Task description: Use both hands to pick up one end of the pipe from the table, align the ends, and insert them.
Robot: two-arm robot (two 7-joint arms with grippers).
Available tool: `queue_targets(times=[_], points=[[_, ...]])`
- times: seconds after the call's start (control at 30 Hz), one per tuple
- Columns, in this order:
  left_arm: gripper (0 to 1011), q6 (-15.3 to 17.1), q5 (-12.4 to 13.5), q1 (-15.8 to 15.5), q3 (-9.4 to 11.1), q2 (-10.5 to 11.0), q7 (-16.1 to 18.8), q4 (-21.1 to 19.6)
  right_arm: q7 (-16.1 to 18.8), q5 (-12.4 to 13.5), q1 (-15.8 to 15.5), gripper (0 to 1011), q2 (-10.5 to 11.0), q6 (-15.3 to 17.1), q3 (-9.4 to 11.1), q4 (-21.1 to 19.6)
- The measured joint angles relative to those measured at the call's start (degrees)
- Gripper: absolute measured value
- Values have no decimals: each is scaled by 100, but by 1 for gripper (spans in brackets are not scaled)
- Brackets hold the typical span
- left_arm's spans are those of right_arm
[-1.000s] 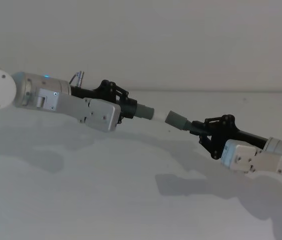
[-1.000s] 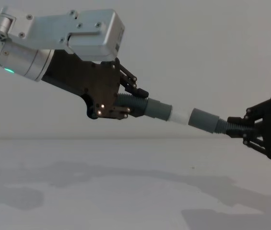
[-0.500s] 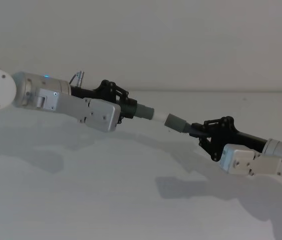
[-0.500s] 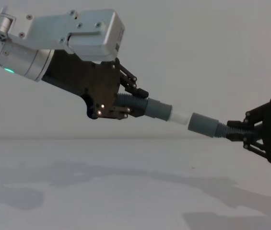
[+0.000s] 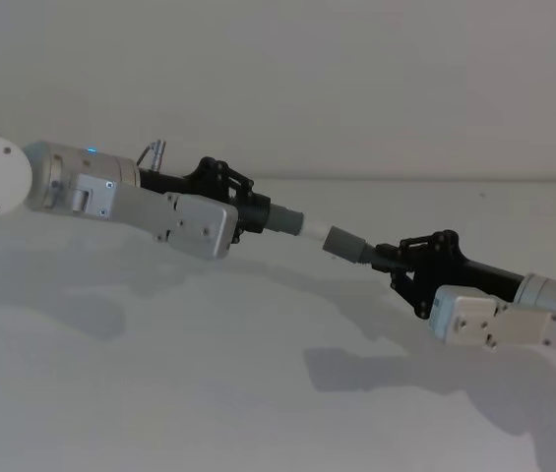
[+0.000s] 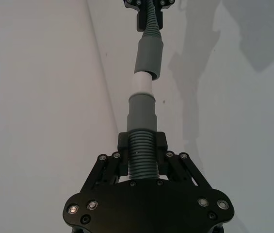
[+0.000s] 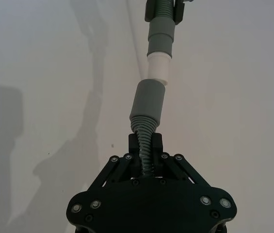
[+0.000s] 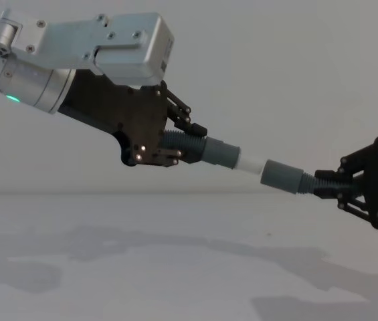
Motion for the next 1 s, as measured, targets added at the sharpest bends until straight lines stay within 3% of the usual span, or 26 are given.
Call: queue_targets(times=[1.0], points=[[305, 0, 0, 0, 0, 0, 0, 0, 156, 273, -29, 119, -44, 262, 51, -172]])
